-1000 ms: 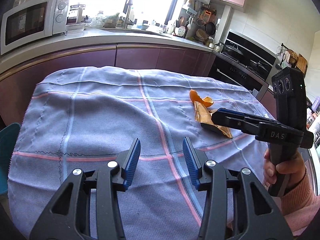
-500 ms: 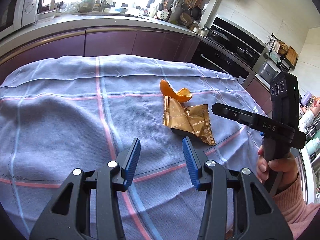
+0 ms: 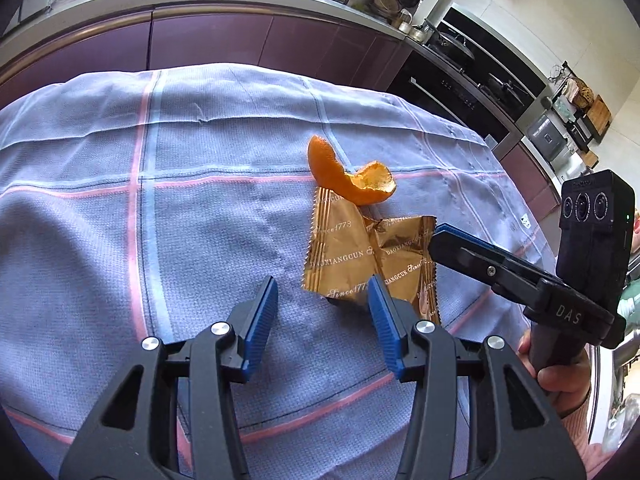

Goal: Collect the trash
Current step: 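Grasp the gold wrapper with the left gripper while the right gripper grasps the orange peel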

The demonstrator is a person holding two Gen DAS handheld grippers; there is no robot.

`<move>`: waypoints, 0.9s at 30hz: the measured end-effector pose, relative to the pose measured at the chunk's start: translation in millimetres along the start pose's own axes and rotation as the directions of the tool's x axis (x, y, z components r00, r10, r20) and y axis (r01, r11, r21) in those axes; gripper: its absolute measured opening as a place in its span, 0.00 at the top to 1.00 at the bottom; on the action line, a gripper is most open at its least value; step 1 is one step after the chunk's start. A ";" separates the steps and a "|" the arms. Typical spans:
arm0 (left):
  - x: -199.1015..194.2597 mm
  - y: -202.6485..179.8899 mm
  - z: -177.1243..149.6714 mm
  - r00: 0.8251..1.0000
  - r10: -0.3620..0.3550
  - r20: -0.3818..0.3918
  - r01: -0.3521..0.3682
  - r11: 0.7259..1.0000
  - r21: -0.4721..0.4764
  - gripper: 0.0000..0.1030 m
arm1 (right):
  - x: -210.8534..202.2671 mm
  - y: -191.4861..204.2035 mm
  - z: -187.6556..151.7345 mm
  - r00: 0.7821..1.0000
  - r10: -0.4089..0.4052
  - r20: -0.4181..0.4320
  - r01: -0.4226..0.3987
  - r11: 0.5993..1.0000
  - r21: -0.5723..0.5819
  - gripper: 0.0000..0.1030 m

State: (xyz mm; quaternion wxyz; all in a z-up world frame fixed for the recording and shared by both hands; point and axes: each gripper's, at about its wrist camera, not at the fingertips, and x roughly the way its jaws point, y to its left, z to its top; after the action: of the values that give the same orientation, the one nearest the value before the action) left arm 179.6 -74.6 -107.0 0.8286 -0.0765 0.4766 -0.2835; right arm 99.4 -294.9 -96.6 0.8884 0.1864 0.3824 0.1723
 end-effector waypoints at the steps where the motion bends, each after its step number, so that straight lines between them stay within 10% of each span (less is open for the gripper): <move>1: 2.9 -0.7 1.9 1.000 -0.003 -0.001 0.003 1.000 -0.001 0.55 | 1.4 -0.3 -0.1 1.000 0.003 -0.004 -0.003 1.000 0.001 0.47; 12: 17.0 -16.1 0.7 0.996 -0.078 -0.032 0.078 0.997 -0.001 0.79 | 12.4 5.7 -4.2 0.998 0.041 -0.051 -0.041 0.999 -0.012 0.73; 27: -31.1 -4.8 -14.1 0.993 -0.111 0.045 0.111 0.994 -0.002 0.96 | 1.6 -0.4 8.3 0.999 0.042 -0.020 -0.042 0.999 0.004 0.57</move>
State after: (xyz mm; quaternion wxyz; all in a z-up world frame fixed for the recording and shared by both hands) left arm 153.9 -59.8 -89.4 0.8219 -0.1111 0.4535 -0.3263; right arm 106.7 -296.1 -92.5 0.8803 0.1944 0.3878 0.1920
